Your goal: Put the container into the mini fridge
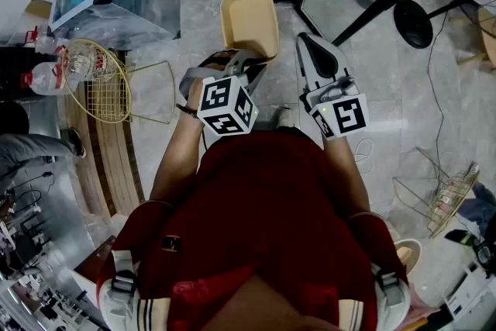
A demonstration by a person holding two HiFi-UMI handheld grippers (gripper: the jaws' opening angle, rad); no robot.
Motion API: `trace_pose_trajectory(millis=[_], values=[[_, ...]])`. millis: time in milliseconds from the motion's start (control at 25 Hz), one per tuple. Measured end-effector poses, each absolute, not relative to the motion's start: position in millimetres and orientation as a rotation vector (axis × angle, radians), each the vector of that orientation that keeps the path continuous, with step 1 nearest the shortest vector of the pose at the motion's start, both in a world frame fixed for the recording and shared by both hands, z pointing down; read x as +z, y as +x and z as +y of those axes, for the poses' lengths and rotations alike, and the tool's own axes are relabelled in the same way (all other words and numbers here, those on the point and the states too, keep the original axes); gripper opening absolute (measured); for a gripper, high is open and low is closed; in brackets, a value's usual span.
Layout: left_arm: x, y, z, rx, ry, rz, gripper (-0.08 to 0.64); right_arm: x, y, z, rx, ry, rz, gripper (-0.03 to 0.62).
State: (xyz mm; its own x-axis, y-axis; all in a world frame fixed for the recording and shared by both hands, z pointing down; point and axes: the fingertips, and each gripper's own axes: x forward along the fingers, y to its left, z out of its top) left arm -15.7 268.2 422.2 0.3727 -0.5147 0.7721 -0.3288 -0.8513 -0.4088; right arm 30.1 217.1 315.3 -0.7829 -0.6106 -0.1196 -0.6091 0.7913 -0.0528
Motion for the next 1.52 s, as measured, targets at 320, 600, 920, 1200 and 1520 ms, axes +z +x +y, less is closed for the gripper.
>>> trace_pose_trajectory(millis=[320,600,920,1200,1520], values=[[419.6,4.6,271.3,-1.506,-2.433,0.754,0.015,309.0,46.6,218.4,-0.021,-0.916,2.829,-0.002],[411.7,19.4,258.1,-1.546,-2.402,0.736,0.015,300.1,66.0,207.5,0.001,-0.892,2.817,-0.002],[408.5,36.5,244.9,-1.596,-2.358,0.713,0.015,302.2,95.7,204.0,-0.014,-0.898,2.805,-0.002],[406.7,40.4,232.3,-1.625,-2.335,0.703,0.015,308.1,109.1,200.8,-0.029,-0.918,2.802,-0.002],[407.1,34.7,206.2,-1.638,-2.325,0.661,0.015,311.4,107.6,183.6,-0.032,-0.945,2.81,-0.002]])
